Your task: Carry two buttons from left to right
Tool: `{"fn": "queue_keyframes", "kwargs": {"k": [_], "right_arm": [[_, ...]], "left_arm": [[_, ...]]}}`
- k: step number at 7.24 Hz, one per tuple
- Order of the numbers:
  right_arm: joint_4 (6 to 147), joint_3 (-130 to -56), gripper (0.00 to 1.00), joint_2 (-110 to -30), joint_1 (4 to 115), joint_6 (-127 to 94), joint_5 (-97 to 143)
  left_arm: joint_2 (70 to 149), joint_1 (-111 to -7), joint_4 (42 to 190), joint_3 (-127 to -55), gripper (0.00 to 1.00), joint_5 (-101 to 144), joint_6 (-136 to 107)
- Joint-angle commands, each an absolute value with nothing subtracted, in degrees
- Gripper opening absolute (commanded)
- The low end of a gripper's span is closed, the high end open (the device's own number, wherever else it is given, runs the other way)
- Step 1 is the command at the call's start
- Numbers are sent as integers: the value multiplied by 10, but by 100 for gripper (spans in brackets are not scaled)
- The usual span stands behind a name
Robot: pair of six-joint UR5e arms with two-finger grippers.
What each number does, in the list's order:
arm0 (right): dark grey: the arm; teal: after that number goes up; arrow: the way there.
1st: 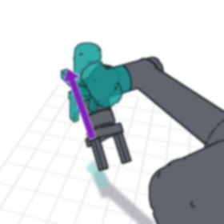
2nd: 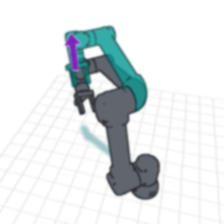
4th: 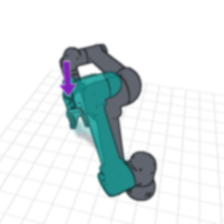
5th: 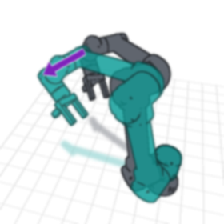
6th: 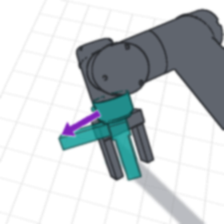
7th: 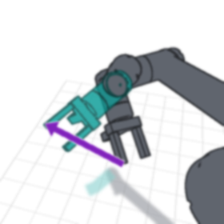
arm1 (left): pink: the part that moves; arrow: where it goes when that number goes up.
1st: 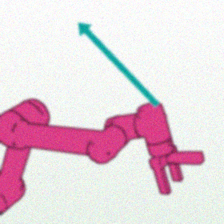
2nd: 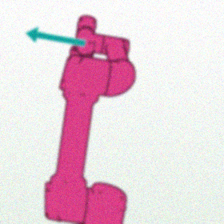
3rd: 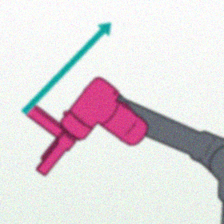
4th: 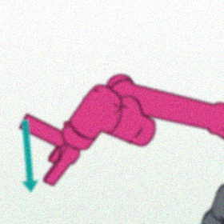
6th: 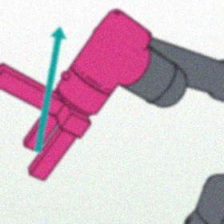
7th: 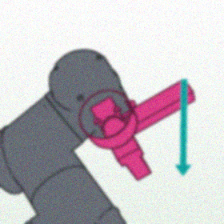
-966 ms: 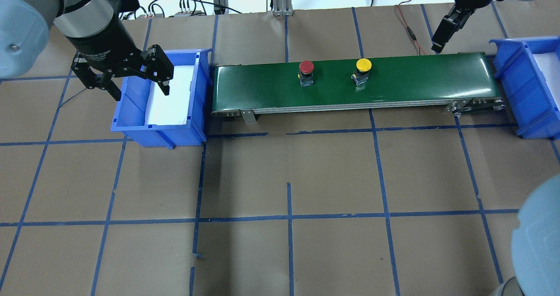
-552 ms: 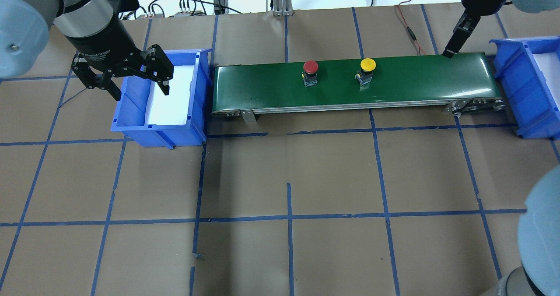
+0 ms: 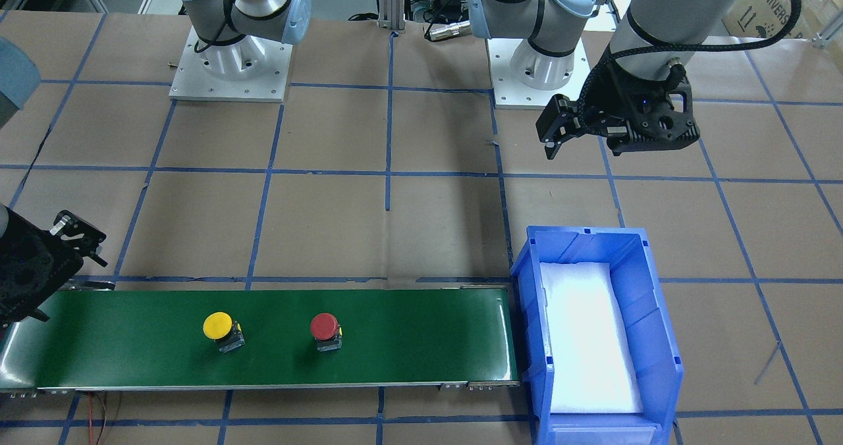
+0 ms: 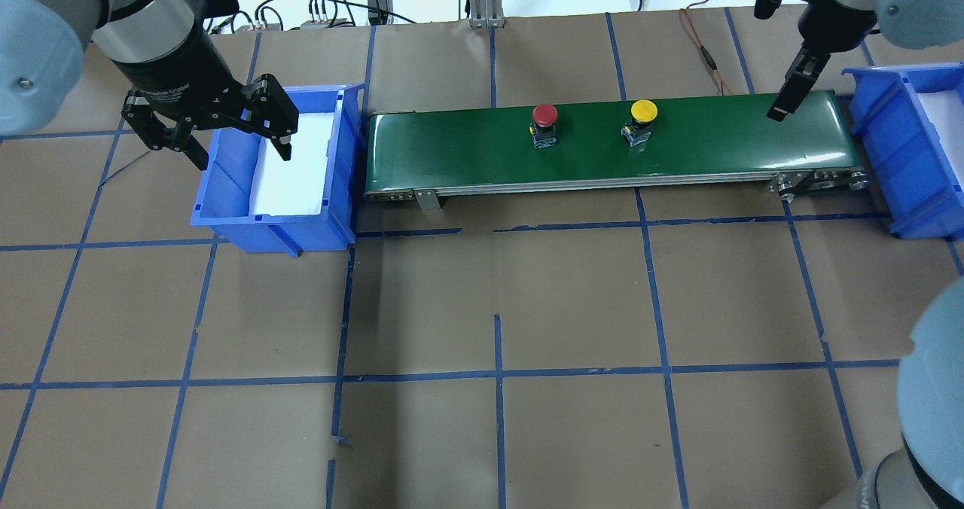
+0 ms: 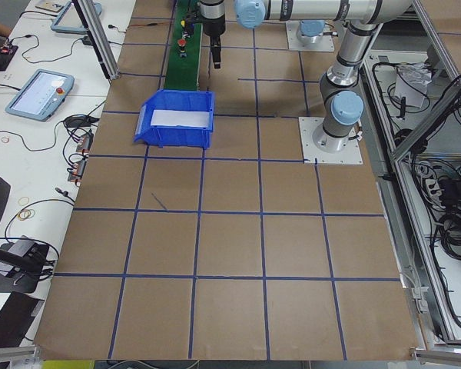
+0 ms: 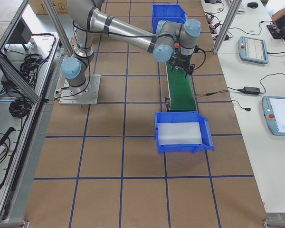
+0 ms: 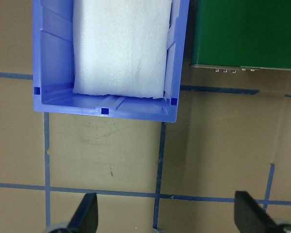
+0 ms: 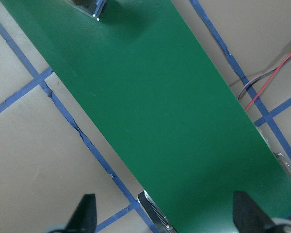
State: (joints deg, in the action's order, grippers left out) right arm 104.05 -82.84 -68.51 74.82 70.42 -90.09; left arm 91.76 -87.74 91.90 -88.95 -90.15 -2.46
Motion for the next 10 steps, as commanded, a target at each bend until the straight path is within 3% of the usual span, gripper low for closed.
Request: {"fn": "queue_keyframes", "kwargs": {"k": [1,4,10], "right_arm": [[1051,-831,100,-674,748,723,-900],[1098,-828,100,-659,747,909,-913],[1100,-831,100,-651,744,918,-920]], "left_arm": [[918,-877,916,-889,100,-903,-25],[918,-877,916,-889,100,-902,-25],[918,-876,916,-889,100,-903,-25]]}}
